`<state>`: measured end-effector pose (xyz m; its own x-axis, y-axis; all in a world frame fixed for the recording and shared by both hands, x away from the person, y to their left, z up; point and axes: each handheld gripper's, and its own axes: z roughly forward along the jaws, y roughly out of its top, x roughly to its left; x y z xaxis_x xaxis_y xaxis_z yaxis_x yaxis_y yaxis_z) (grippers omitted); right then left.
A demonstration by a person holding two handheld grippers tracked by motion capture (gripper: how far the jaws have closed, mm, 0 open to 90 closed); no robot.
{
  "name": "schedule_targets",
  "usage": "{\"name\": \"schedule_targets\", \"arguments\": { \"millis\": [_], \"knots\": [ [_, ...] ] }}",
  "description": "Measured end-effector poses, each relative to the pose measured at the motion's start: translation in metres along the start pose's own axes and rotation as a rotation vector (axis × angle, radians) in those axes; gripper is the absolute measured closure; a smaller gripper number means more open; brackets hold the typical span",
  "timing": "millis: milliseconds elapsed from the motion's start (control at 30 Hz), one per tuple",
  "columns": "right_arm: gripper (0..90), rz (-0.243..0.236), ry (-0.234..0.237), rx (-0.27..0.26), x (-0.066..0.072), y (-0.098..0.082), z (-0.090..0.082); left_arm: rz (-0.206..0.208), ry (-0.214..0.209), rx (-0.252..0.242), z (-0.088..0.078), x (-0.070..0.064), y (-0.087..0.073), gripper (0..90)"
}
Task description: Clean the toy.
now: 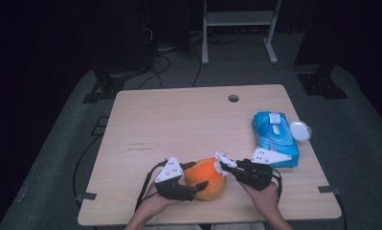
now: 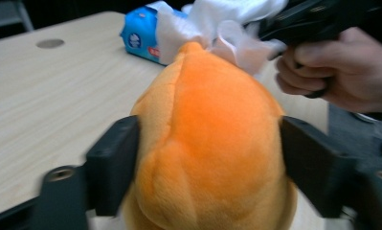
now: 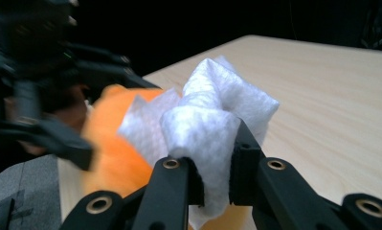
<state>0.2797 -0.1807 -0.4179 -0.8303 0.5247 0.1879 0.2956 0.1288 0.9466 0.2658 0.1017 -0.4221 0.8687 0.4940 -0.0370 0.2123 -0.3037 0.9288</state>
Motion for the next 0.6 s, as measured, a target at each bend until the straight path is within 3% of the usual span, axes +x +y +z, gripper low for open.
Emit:
{"name": "schedule_targets", "arguments": {
  "millis": [100,167,233,300,367,500,567,600],
  "knots": [
    [79.1,-0.034,0.037,-0.014,0.008,0.005,0.002,-0.037,0.022,-0.011,0.003,0.001,0.001,30.1],
    [79.1,-0.044,0.025,0.000,0.007,0.004,0.004,-0.044,0.009,-0.020,0.002,0.002,0.001,22.8],
    [79.0,-0.018,0.007,0.004,0.000,0.001,0.003,-0.054,-0.006,-0.009,0.003,0.002,0.000,13.5],
    [79.0,0.005,-0.029,0.006,-0.007,-0.001,-0.001,-0.041,0.002,0.017,0.006,0.001,-0.003,10.7],
    [79.1,0.035,-0.021,-0.002,-0.008,-0.001,-0.003,-0.029,0.019,0.010,0.008,-0.001,-0.006,19.2],
    [79.0,-0.031,0.049,-0.015,0.011,0.005,0.002,-0.015,0.043,0.007,0.009,-0.002,-0.004,33.8],
    [79.0,-0.071,0.039,0.002,0.014,0.008,0.004,-0.019,0.033,0.005,0.008,-0.001,-0.005,35.0],
    [78.8,-0.062,0.033,0.001,0.010,0.008,0.002,-0.023,0.026,0.004,0.007,0.000,-0.005,35.1]
  ]
}}
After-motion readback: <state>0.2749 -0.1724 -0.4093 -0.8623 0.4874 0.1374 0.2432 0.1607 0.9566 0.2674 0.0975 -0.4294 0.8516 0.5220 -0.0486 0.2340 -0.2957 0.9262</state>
